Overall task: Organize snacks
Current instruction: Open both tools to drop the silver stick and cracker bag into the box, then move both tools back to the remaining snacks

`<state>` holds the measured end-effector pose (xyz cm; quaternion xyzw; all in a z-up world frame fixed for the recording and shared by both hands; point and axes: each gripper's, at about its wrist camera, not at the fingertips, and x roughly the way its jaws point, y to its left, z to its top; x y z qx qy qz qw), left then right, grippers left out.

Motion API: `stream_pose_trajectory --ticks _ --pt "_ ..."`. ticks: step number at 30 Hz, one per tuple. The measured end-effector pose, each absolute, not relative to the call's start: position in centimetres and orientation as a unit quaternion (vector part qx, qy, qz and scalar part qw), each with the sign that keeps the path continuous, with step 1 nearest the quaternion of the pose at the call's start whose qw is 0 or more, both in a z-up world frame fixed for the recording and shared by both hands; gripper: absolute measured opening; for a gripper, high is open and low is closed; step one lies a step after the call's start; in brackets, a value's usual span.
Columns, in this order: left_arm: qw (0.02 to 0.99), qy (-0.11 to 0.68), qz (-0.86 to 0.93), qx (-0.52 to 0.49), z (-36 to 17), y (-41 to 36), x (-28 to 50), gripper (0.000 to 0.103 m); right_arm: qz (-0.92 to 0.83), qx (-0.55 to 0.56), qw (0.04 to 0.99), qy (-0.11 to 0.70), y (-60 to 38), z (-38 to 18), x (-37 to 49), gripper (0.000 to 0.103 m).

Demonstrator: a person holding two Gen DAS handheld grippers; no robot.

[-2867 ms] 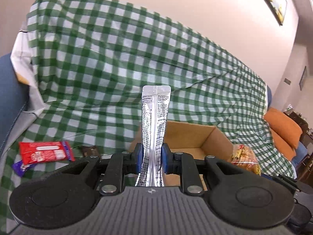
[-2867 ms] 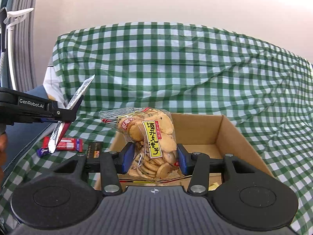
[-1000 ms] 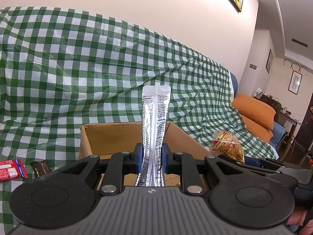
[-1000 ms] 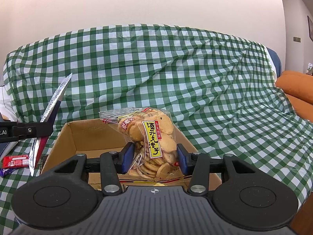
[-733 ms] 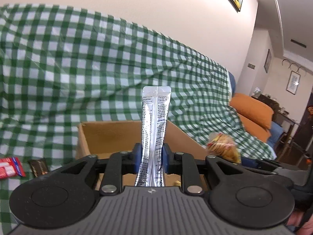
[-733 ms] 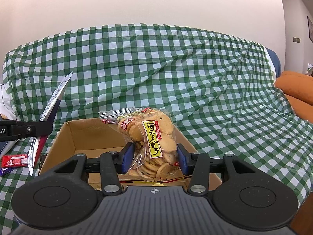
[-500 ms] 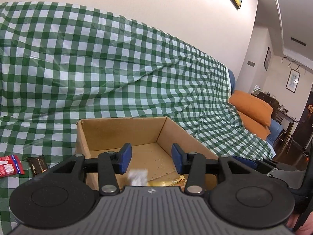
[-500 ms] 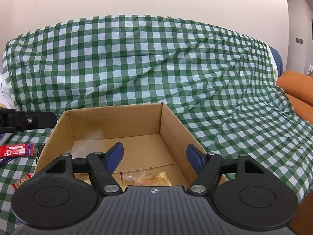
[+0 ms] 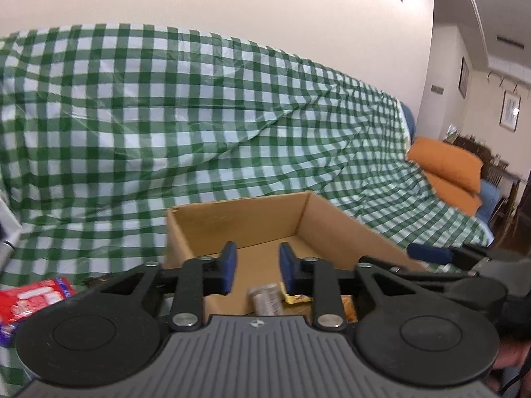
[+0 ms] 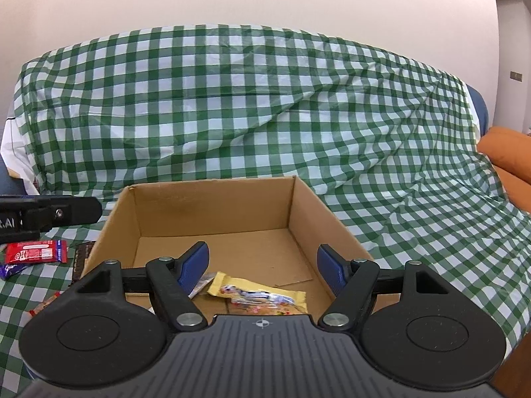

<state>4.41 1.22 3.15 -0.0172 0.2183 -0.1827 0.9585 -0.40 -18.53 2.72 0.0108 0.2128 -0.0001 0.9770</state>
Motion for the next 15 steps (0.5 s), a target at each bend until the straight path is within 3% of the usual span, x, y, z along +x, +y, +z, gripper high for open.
stream_pose_trajectory --ticks 3,6,11,15 --pt "0.961 0.220 -0.165 0.009 3.1 2.1 3.6 0.015 0.006 0.005 0.978 0.210 -17.5 2.8 -0.7 0.073" --pt "0.960 0.225 -0.163 0.022 3.0 3.0 3.0 0.007 0.012 -0.003 0.980 0.200 -16.3 3.1 -1.2 0.067" --pt "0.957 0.231 -0.167 0.047 2.9 3.7 2.1 0.004 0.028 -0.013 0.983 0.183 -15.0 3.4 -1.8 0.031" --pt "0.951 0.256 -0.156 0.075 2.5 3.7 2.5 0.004 0.026 -0.019 0.983 0.178 -14.3 3.6 -2.2 0.030"
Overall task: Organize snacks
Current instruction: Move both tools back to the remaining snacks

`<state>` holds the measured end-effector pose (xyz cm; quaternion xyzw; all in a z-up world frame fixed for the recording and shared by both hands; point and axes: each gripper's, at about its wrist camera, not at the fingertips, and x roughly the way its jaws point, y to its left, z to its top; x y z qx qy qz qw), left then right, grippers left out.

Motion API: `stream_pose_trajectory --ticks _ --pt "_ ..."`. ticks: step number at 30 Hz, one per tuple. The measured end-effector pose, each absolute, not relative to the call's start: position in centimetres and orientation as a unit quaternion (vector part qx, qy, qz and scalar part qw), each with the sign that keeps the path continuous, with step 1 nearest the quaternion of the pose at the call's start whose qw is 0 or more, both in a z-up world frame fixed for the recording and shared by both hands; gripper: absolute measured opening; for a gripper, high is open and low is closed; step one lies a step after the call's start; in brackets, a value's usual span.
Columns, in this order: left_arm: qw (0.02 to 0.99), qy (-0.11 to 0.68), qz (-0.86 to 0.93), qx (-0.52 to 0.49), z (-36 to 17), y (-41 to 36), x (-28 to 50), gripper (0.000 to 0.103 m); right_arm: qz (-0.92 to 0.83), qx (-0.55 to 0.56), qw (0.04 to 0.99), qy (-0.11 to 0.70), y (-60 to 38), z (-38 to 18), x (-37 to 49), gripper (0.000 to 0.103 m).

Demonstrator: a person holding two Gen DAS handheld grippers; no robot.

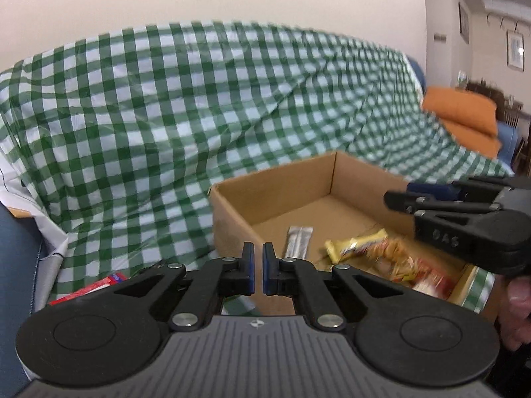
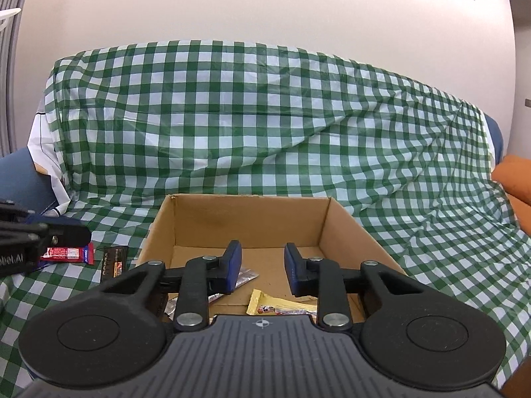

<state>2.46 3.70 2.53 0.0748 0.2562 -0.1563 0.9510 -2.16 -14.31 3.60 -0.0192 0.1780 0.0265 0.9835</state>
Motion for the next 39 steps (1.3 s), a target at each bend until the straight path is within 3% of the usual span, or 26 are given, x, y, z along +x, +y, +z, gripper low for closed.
stream_pose_trajectory --ticks 8,13,17,18,20,26,33,39 --pt "0.958 0.276 -0.041 0.063 5.2 8.0 9.2 0.007 0.017 -0.041 0.984 0.174 -13.9 3.5 -2.6 0.031" --pt "0.957 0.289 0.024 0.015 3.3 14.1 12.6 0.008 -0.022 -0.052 0.987 0.150 -14.5 3.5 -2.9 0.031" --pt "0.911 0.397 0.112 0.017 -1.0 18.4 15.1 0.015 -0.017 -0.042 0.987 0.152 -14.7 3.3 -2.7 0.031" --pt "0.903 0.415 0.112 0.018 -1.8 19.0 15.5 0.020 -0.012 -0.045 0.987 0.153 -14.5 3.1 -2.5 0.031" --pt "0.890 0.447 0.093 0.021 -3.2 19.6 16.2 0.049 -0.009 -0.057 0.988 0.146 -14.0 3.0 -2.4 0.031" --pt "0.888 0.442 0.092 0.091 -4.5 18.6 16.6 0.079 0.032 -0.076 0.984 0.157 -12.0 4.2 -1.2 0.031" --pt "0.892 0.419 0.068 0.157 -6.5 16.9 17.8 0.079 0.127 -0.044 0.960 0.245 -5.6 6.8 2.9 0.032" --pt "0.893 0.425 0.053 0.140 -7.8 18.3 19.0 0.078 0.180 -0.061 0.933 0.307 0.8 6.8 7.3 0.044"
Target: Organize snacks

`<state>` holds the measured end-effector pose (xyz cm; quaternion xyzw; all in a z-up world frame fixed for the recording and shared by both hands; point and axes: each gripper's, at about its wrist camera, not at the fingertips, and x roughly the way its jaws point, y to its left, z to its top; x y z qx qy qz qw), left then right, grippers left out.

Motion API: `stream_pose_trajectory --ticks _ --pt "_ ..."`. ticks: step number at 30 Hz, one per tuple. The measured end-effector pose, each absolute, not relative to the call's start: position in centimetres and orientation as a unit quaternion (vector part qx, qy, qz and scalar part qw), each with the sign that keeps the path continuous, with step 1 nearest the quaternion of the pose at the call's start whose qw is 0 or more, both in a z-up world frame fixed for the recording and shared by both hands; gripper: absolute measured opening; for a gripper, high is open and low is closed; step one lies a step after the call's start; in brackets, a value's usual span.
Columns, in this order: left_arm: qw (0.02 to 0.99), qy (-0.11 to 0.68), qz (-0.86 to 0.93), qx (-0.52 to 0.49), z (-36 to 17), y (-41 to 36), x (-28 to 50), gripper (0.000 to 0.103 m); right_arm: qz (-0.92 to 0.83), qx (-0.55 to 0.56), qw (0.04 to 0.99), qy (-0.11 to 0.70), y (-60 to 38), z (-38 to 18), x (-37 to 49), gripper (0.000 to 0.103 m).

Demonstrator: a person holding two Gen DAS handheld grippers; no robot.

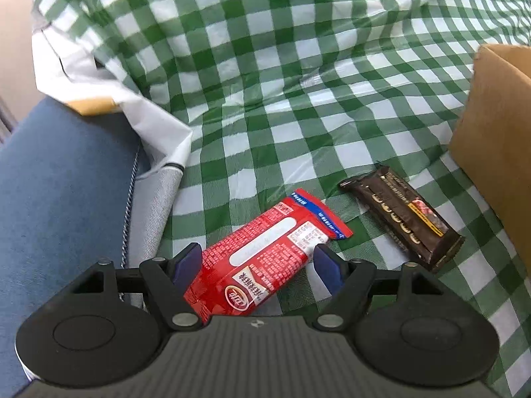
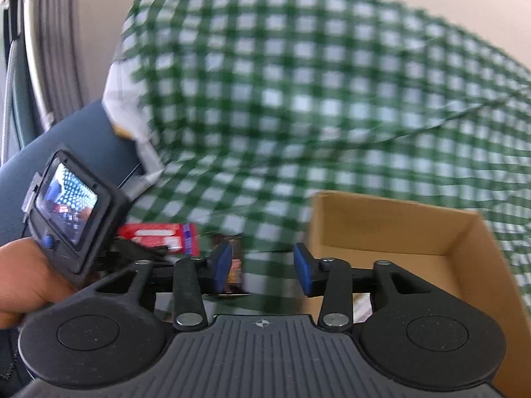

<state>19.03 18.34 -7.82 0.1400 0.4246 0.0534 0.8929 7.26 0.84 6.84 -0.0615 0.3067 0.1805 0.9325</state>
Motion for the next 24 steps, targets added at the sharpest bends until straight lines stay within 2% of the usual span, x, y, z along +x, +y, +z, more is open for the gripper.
stream_pose_trajectory --ticks 1,3,5,9,17,19,21,22,24 --pt "0.891 0.431 0.049 0.133 -8.0 18.8 19.2 0.077 0.184 -0.067 0.929 0.313 1.7 6.5 7.9 0.049" --pt "0.889 0.442 0.045 0.116 -8.3 19.4 19.6 0.070 0.189 -0.075 0.920 0.334 3.2 5.6 9.5 0.056" --pt "0.881 0.464 0.053 0.077 -8.3 20.7 20.1 0.040 0.185 -0.076 0.912 0.359 4.5 4.5 11.1 0.058" --pt "0.872 0.486 0.053 0.000 -7.5 22.8 20.0 0.034 0.180 -0.085 0.900 0.388 6.6 2.1 13.8 0.059" --pt "0.850 0.510 0.050 -0.125 -6.3 25.9 19.1 0.007 0.170 -0.126 0.876 0.433 10.1 -3.7 17.4 0.062" --pt "0.847 0.512 0.053 -0.134 -6.2 26.1 19.0 0.007 0.164 -0.133 0.870 0.446 10.5 -5.0 18.0 0.062" --pt "0.847 0.510 0.054 -0.141 -6.1 26.2 18.9 0.007 0.160 -0.131 0.865 0.457 10.4 -5.9 18.4 0.059" --pt "0.848 0.507 0.054 -0.143 -5.9 26.1 18.8 0.006 0.164 -0.122 0.863 0.461 10.3 -6.1 18.5 0.042" --pt "0.851 0.502 0.058 -0.140 -5.6 26.2 18.7 0.006 0.171 -0.107 0.865 0.460 9.8 -6.1 18.4 0.040"
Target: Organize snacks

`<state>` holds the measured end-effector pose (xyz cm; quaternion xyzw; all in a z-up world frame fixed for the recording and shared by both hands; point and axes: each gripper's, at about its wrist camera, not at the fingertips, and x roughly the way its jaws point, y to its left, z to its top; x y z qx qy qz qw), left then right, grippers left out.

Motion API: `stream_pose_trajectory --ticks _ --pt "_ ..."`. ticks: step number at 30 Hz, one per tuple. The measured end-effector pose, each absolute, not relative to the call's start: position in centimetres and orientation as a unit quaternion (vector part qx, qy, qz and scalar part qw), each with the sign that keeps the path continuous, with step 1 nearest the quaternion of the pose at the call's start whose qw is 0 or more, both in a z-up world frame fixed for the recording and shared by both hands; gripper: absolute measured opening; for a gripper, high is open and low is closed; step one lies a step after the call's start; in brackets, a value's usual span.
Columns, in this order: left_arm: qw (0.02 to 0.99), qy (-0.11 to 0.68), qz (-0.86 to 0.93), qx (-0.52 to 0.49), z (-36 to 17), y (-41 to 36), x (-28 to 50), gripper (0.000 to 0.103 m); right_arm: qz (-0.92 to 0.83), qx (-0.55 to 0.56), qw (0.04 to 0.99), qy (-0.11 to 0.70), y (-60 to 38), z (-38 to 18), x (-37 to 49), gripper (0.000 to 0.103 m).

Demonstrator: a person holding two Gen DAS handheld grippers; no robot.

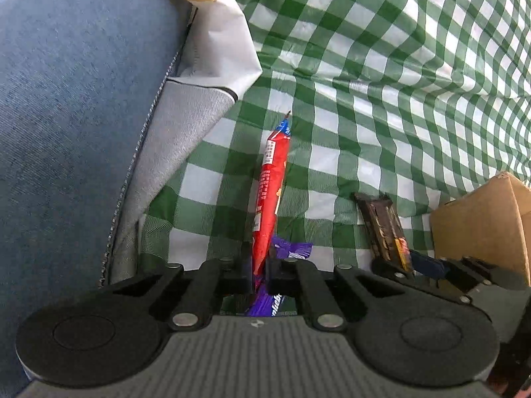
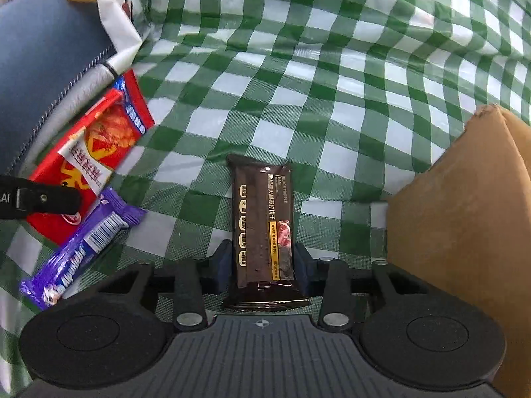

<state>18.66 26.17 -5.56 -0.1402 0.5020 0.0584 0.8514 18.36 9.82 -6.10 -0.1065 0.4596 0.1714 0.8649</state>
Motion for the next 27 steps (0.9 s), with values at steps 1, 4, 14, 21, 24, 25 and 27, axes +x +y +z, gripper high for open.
stream_pose_trajectory --ticks 1,4,14,21,24,25,27 --pt "0.853 0.499 0.061 -0.140 -5.4 26.2 18.5 0.006 0.170 -0.111 0.867 0.456 9.7 -5.9 18.1 0.040" --pt "0.859 0.486 0.062 -0.150 -4.5 26.1 17.7 0.006 0.178 -0.116 0.871 0.444 9.3 -4.9 16.8 0.040" --pt "0.870 0.454 0.027 -0.191 -2.1 23.8 11.7 0.005 0.202 -0.139 0.886 0.394 5.8 1.1 8.4 0.015" --pt "0.847 0.473 0.013 -0.241 -2.4 23.9 6.7 0.005 0.247 -0.124 0.879 0.388 2.6 2.7 1.8 0.001" --pt "0.826 0.494 0.007 -0.273 -3.2 24.3 4.8 0.005 0.262 -0.113 0.873 0.396 1.7 1.7 0.0 0.002" --pt "0.810 0.507 -0.001 -0.295 -3.8 24.4 4.3 0.005 0.267 -0.109 0.870 0.400 1.5 1.1 -0.2 0.003" --pt "0.792 0.532 -0.001 -0.299 -4.8 24.4 4.1 0.006 0.269 -0.105 0.868 0.404 1.5 -0.4 -0.8 0.006"
